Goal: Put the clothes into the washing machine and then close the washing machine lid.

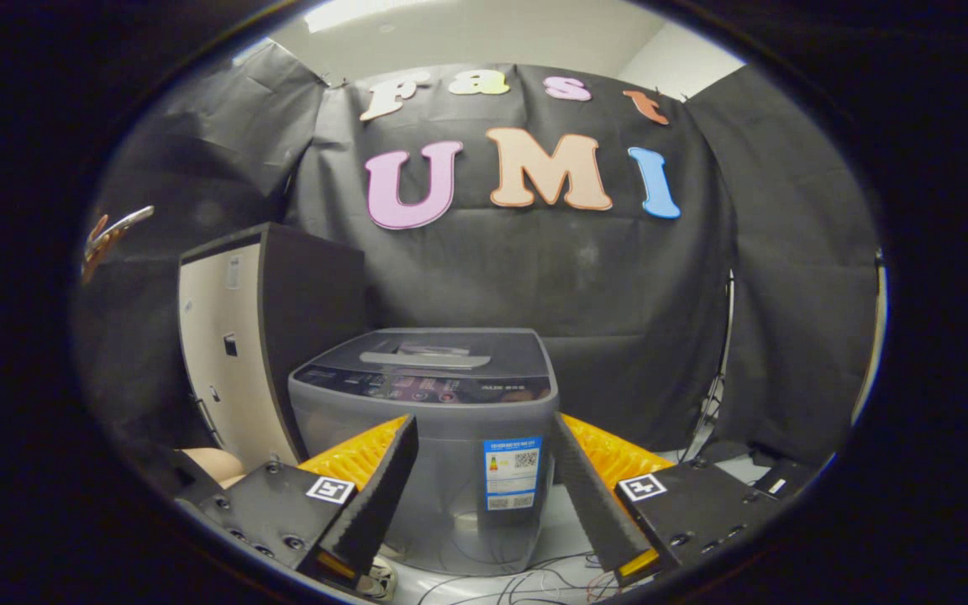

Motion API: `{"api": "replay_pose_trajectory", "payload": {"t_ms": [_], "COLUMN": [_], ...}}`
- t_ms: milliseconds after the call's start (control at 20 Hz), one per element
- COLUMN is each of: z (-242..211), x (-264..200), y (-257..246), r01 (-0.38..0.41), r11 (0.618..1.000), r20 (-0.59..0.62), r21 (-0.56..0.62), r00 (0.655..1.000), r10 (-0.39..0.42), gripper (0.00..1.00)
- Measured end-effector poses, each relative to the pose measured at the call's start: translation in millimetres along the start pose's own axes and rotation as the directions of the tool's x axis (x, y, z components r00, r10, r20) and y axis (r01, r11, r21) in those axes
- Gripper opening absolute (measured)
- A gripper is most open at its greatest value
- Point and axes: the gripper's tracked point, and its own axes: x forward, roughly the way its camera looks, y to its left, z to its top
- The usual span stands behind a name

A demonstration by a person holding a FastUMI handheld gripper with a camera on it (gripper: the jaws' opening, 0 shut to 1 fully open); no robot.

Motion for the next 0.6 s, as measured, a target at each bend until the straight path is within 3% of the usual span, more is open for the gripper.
{"api": "replay_pose_trajectory", "payload": {"t_ms": [600], "z": [-1], "x": [-16], "y": [1], "r01": [-0.002], "r11": [1.0], "r20": [-0.005], "r21": [-0.003], "r00": [1.0], "r10": [0.002], "gripper": [0.99]}}
